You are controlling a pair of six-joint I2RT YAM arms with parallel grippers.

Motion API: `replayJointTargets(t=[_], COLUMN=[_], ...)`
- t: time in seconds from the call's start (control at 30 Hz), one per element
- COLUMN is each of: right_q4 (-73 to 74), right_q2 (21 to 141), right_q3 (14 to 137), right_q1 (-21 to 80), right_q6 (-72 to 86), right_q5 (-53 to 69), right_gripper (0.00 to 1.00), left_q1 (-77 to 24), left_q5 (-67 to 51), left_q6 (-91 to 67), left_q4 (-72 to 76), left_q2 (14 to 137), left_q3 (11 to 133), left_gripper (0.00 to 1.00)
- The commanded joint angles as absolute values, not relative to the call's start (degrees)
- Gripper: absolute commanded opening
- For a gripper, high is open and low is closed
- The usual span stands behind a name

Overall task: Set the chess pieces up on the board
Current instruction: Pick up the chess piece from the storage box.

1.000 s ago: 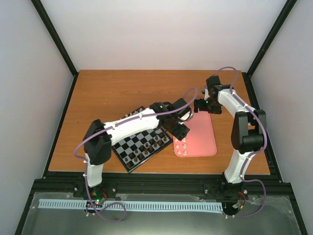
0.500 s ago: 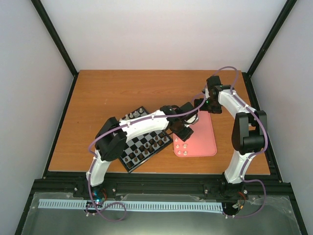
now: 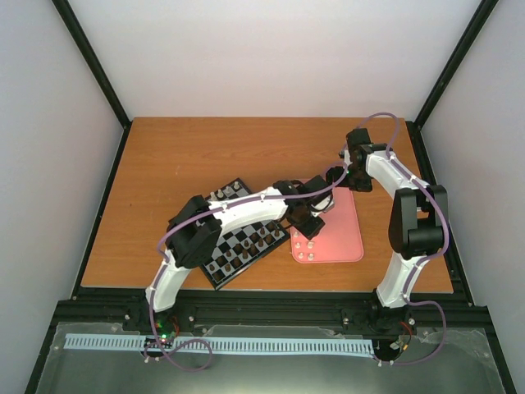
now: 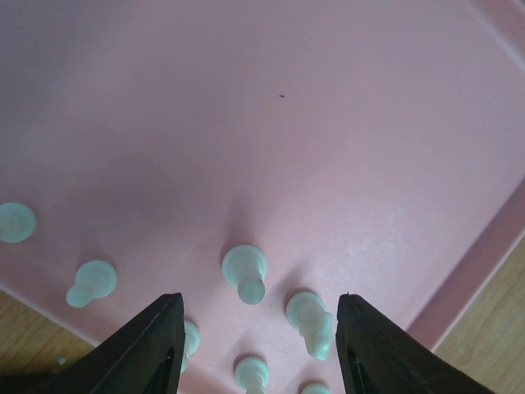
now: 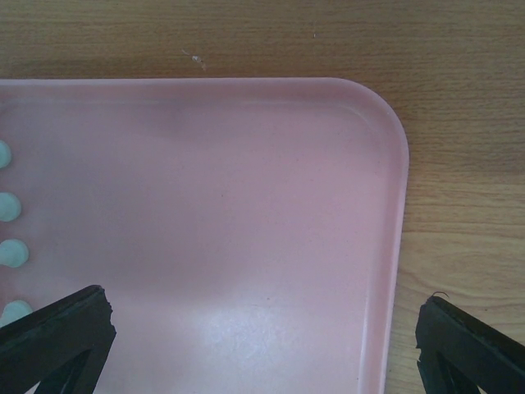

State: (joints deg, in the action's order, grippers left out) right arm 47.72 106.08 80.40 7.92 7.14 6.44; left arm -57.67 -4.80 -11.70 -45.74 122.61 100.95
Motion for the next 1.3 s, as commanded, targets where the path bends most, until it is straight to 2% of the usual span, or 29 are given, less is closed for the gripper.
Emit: replayJointTargets(t=[0.0, 0.27, 0.4, 0.47, 0.7, 0.87, 1.27], right_q4=[47.06, 46.95, 46.98, 47.01, 47.0, 47.08, 47.42], right_q2=[104.67, 105.03, 104.93, 105.02, 105.46, 105.88, 106.94], right_q3=[79.83, 80.02, 80.07, 80.05, 80.28, 80.54, 81.36], right_q1=[8.17, 8.23, 8.19, 8.17, 8.23, 8.19, 8.23], right_q6=[6.81, 6.86, 6.77, 6.76, 6.62, 6.59, 6.59], right_q5=[5.7, 6.06, 5.84, 5.94, 6.23, 6.19, 6.41], right_gripper=[1.0, 1.0, 1.0, 1.0, 1.0, 1.0, 1.0], left_q1=[-58.27, -58.27, -58.27, -58.23, -58.27, -58.27, -58.09], left_q5=[-5.58, -4.56, -4.53, -4.56, -4.47, -4.38, -3.46], left_q6=[-11.21, -11.24, -11.25, -11.25, -10.94, -10.73, -9.55], left_q4=[-43.96, -43.45, -43.43, -43.37, -43.1, -43.14, -44.38], left_q2=[124.17, 125.17, 126.31, 126.78, 127.75, 128.21, 128.24], left_q3=[101.54, 100.96, 101.12, 101.16, 101.21, 101.63, 103.67], left_gripper=[0.53, 0.51, 0.37, 0.34, 0.34, 0.3, 0.04])
